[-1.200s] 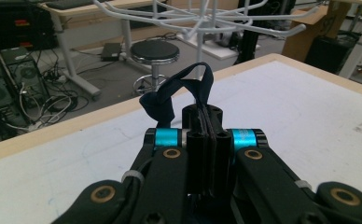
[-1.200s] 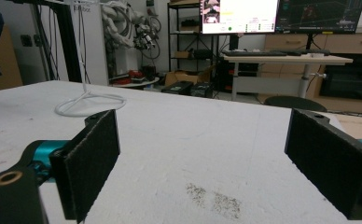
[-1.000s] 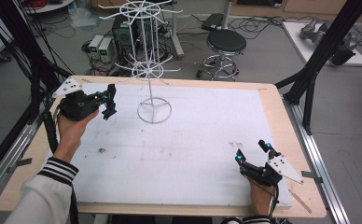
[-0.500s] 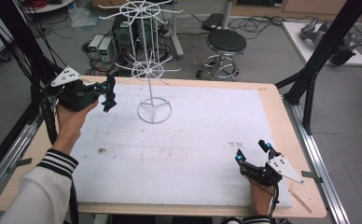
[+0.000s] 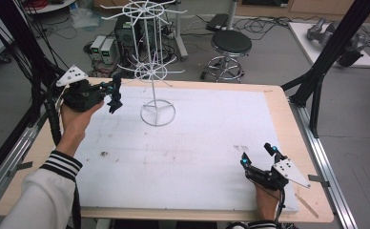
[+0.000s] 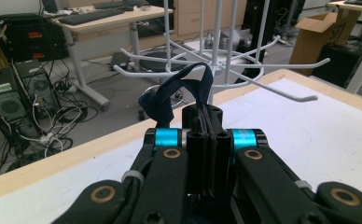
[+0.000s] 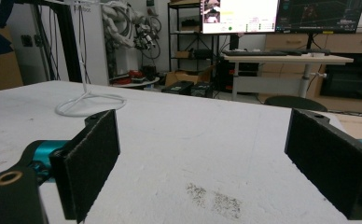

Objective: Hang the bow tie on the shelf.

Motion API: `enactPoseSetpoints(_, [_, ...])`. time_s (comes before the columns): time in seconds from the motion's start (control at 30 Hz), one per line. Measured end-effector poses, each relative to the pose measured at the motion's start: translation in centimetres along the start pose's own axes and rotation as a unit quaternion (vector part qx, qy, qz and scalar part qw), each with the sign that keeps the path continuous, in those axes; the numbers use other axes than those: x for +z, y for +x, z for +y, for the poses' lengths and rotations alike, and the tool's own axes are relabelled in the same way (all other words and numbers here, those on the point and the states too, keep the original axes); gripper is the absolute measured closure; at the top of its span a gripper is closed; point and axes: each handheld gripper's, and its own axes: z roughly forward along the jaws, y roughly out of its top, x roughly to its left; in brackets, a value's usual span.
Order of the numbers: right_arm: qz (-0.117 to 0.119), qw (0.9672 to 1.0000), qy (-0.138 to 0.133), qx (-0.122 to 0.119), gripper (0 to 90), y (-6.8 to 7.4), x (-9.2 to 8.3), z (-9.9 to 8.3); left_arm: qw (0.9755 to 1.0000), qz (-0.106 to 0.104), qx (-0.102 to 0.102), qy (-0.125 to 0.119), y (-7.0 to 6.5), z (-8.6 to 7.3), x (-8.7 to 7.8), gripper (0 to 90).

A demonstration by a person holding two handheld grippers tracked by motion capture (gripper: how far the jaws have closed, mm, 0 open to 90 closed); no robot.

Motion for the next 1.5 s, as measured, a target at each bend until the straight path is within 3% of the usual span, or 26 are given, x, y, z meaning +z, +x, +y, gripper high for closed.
enactPoseSetpoints(0.53, [-0.001, 1.0000, 0.001, 0.001, 9.3, 0.0, 0.0, 0.0, 0.9998, 0.008, 0.013, 0.013, -1.0, 1.1, 1.2, 88.3])
enactPoseSetpoints(1.37, [0.000, 1.0000, 0.000, 0.002, 9.3, 0.0, -0.1, 0.0, 0.9992, -0.002, 0.026, 0.031, -2.5, 2.1, 3.0, 88.0])
enactPoseSetpoints(1.5, [0.000, 1.0000, 0.000, 0.002, 9.3, 0.0, 0.0, 0.0, 0.9989, 0.004, 0.034, 0.032, -2.8, 2.1, 3.1, 82.7])
